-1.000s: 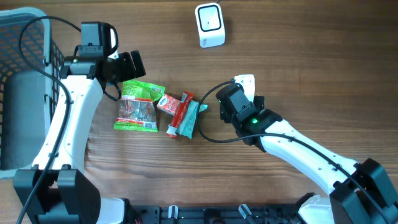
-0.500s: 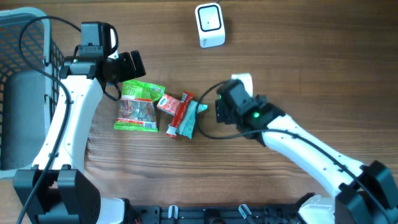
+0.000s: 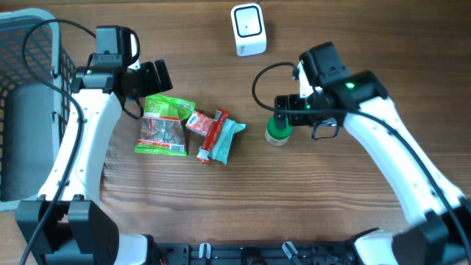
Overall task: Scan the item barcode
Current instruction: 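Lift the jar with the right gripper and tilt it sideways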
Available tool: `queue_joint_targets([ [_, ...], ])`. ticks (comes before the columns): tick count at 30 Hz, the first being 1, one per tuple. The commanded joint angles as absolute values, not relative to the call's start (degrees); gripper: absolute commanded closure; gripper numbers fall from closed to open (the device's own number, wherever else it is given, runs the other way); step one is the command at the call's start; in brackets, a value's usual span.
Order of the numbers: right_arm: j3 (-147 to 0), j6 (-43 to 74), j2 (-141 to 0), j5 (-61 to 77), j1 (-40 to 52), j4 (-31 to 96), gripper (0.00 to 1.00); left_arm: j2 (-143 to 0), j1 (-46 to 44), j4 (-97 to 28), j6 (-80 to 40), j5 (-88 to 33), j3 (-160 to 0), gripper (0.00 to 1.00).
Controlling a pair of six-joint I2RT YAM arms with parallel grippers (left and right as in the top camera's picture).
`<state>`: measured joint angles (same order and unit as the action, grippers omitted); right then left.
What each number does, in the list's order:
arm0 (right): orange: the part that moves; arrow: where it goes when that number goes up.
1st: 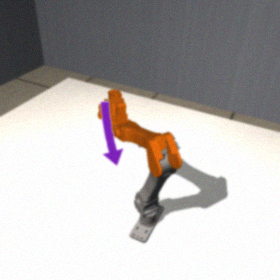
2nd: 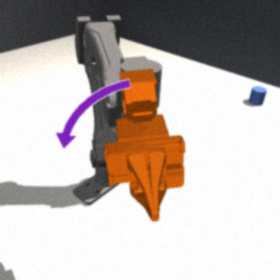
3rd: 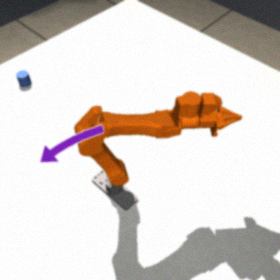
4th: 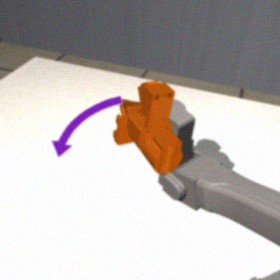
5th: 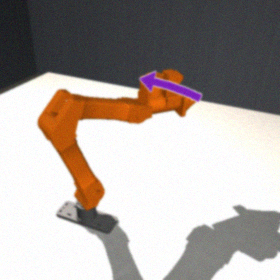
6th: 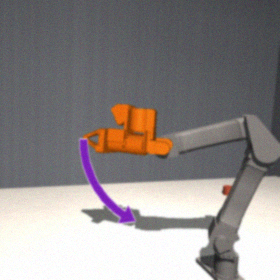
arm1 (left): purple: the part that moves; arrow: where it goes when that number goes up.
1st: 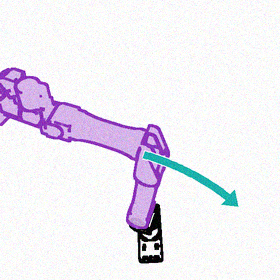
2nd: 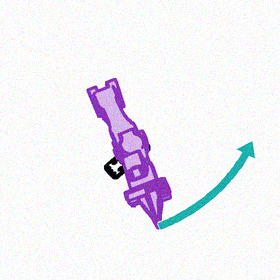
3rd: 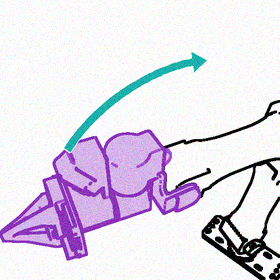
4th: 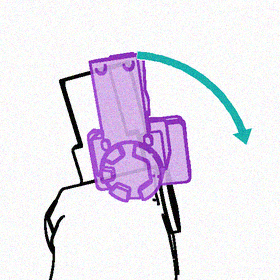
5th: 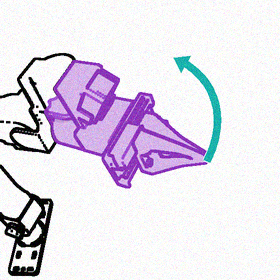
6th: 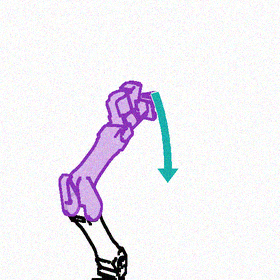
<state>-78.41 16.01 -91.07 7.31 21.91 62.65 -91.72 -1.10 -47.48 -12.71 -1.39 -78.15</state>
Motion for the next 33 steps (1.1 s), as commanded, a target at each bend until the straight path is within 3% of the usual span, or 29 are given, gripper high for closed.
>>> queue_joint_targets([
  [1,-79.0,10.0,-97.2,10.1,23.0,63.9,0.01,-92.1,-1.0,-47.3,-12.0,-1.0,-77.8,0.00],
  [7,-78.8,9.1,-103.1,4.2,24.9,62.5,0.00,-92.1,-1.0,-47.3,-12.0,-1.0,-77.8,0.00],
  [21,-78.3,9.0,-104.8,5.8,24.9,55.4,0.01,-92.1,-1.0,-47.3,-12.0,-1.0,-77.8,0.00],
  [23,-78.3,9.0,-104.8,5.8,24.7,54.6,0.13,-92.1,-1.0,-47.3,-12.0,-1.0,-77.8,0.00],
  [25,-78.3,9.0,-104.8,5.8,24.7,53.5,0.38,-92.1,-1.0,-47.3,-12.0,-1.0,-77.8,0.00],
  [26,-78.3,9.0,-104.8,5.8,24.7,52.9,0.41,-92.1,-1.0,-47.3,-12.0,-1.0,-77.8,0.00],
  [27,-78.3,9.0,-104.8,5.8,24.7,53.1,0.28,-92.1,-1.0,-47.3,-12.0,-1.0,-77.8,0.00],
  [30,-78.3,9.0,-104.8,6.5,24.7,53.2,0.01,-92.1,-1.0,-47.3,-12.0,-1.0,-77.8,0.00],
  [33,-78.3,9.0,-104.8,6.5,24.7,53.0,0.00,-92.1,-1.0,-47.3,-12.0,-1.0,-77.8,0.00],
])
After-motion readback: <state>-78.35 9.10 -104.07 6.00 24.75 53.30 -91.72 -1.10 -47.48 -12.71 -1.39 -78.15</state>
